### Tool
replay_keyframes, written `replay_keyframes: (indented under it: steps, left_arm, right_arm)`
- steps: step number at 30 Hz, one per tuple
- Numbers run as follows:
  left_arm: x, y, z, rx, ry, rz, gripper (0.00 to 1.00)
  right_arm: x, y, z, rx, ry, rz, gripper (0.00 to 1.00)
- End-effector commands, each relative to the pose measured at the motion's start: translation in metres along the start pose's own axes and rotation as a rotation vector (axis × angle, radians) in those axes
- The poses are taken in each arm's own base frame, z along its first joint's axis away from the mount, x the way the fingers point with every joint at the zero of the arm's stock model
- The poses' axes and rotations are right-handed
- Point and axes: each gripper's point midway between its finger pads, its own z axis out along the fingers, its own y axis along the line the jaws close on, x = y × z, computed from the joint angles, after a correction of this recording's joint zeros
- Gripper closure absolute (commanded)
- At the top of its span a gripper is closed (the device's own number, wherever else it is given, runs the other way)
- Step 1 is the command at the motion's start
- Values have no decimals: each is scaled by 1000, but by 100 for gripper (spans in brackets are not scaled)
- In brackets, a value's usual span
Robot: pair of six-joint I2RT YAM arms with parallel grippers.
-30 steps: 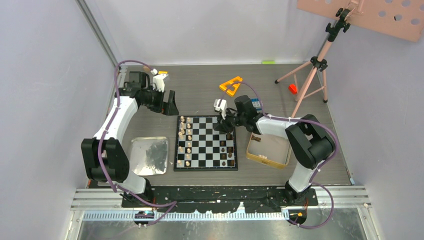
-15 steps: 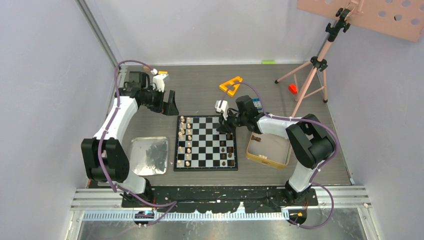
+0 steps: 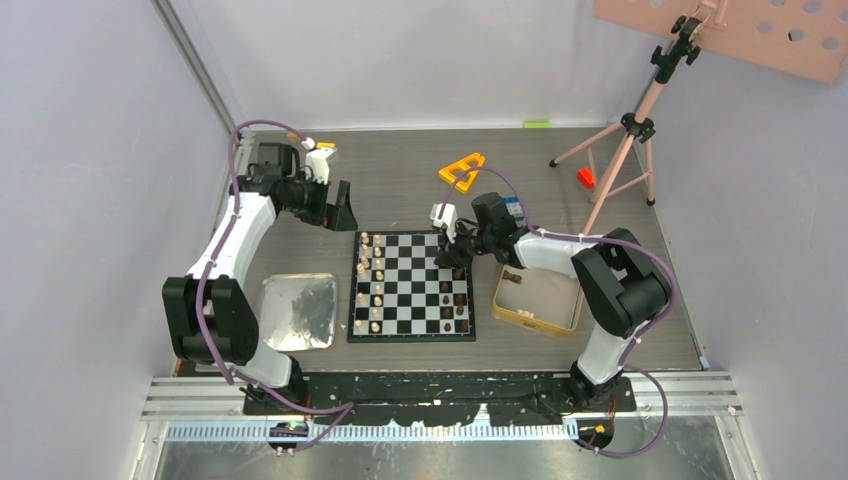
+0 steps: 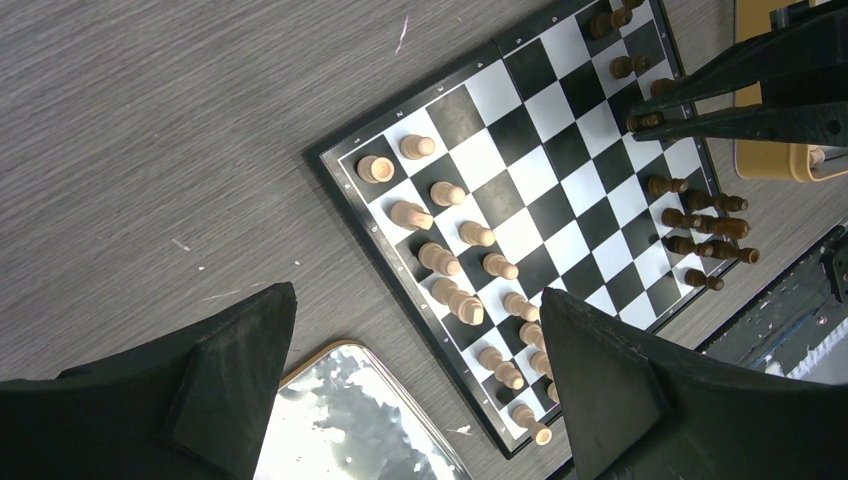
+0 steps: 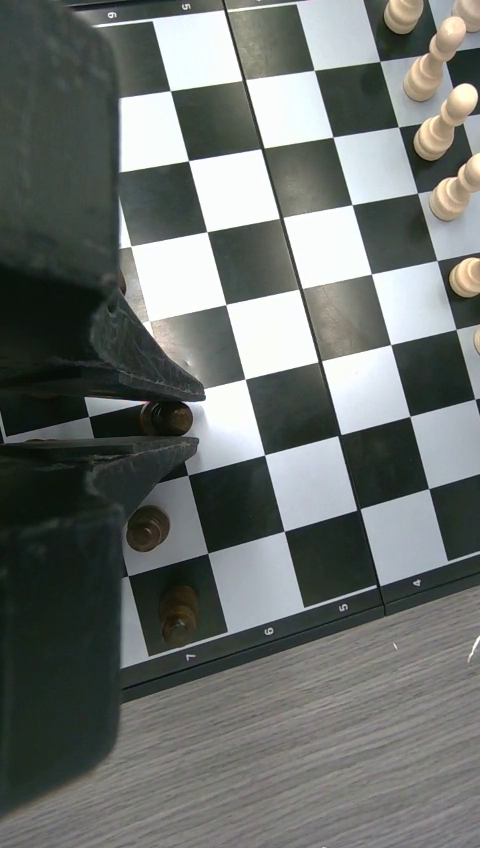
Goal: Set up the chess pieces on the board
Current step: Place the chess piece on the chessboard.
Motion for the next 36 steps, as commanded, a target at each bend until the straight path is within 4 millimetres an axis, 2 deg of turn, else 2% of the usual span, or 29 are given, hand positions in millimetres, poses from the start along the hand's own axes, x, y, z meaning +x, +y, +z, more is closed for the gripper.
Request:
replay_keyframes:
  steps: [1, 8, 20, 36]
  left_arm:
    - [-10, -2, -4, 15, -37, 30, 4]
    - [-10, -3, -5, 14, -37, 31, 4]
    - [-10, -3, -5, 15, -37, 32, 4]
    - [-9, -2, -4, 15, -33, 31, 4]
  right_arm:
    - [-14, -4, -7, 19, -29, -38, 93]
    - [-33, -9, -11, 26, -60, -47, 93]
    - [-51, -14, -26, 50, -89, -47, 92]
    - [-37, -13, -26, 41, -54, -44, 88]
